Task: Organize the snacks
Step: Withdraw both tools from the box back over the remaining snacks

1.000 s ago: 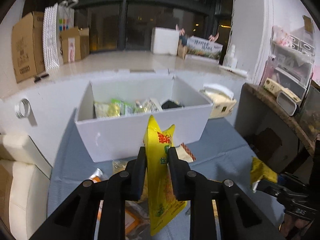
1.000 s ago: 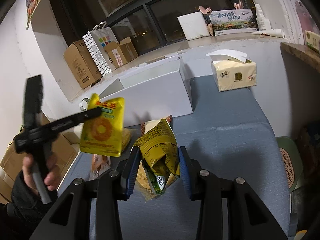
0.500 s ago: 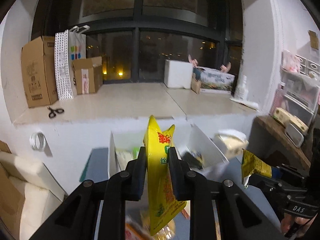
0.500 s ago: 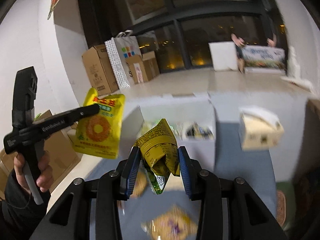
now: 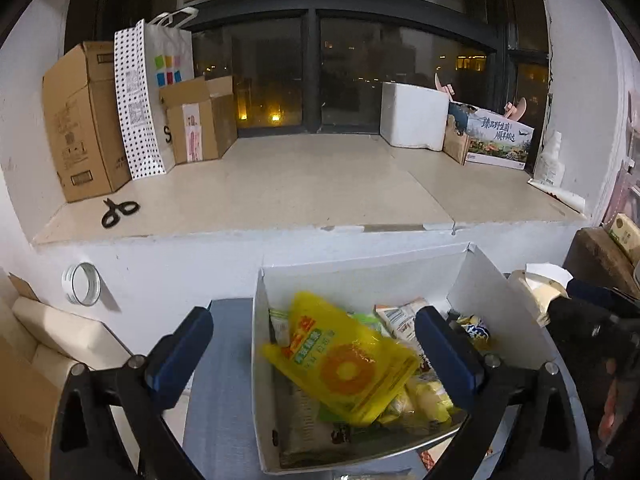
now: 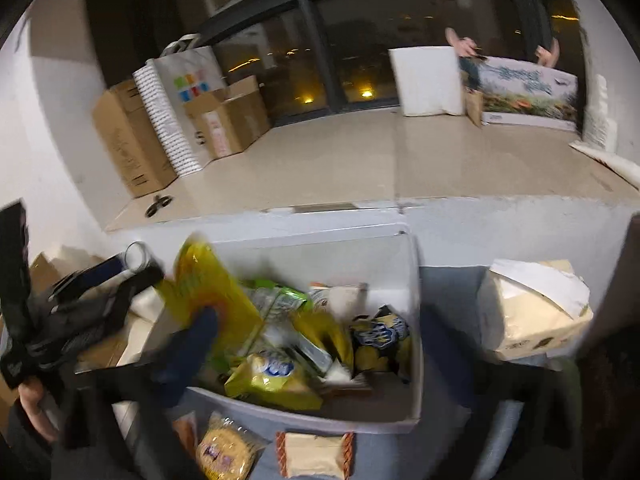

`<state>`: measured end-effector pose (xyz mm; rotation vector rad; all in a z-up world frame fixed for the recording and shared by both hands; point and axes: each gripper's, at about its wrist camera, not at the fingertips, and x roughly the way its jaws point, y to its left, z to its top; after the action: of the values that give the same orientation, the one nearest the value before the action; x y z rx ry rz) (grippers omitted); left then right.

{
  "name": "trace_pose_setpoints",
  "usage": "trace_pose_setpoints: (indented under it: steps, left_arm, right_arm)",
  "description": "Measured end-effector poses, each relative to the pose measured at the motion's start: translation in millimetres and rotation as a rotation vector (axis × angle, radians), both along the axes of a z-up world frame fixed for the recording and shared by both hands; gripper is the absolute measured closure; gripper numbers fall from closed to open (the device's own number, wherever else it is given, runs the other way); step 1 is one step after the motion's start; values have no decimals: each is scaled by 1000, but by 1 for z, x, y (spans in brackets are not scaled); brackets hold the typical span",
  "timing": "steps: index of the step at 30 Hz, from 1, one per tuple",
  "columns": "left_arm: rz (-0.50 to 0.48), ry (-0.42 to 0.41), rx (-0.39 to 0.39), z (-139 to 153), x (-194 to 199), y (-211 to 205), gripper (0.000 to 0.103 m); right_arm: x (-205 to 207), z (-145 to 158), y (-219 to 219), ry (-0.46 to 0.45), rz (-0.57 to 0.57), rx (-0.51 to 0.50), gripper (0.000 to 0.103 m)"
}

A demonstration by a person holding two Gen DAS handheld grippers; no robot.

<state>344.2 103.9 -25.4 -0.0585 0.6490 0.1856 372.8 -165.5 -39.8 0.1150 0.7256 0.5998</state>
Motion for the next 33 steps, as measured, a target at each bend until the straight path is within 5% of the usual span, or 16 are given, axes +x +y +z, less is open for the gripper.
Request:
trace_pose_setpoints:
  steps: [11, 19, 24, 33]
  left_arm:
    - [11, 10, 14, 5, -38, 0, 0]
    - [0, -14, 0, 9, -134, -12, 0]
    - [-4, -15, -86, -16, -189, -18, 0]
    - [33, 41, -211, -72, -266, -35, 0]
  right_arm:
    - [-25, 7, -21, -42, -14, 83, 0]
    - [-95, -7, -53, -80, 68, 23, 0]
    - [-143, -38, -82, -25, 60, 62, 0]
    - [-235, -93, -105, -71, 125, -97, 0]
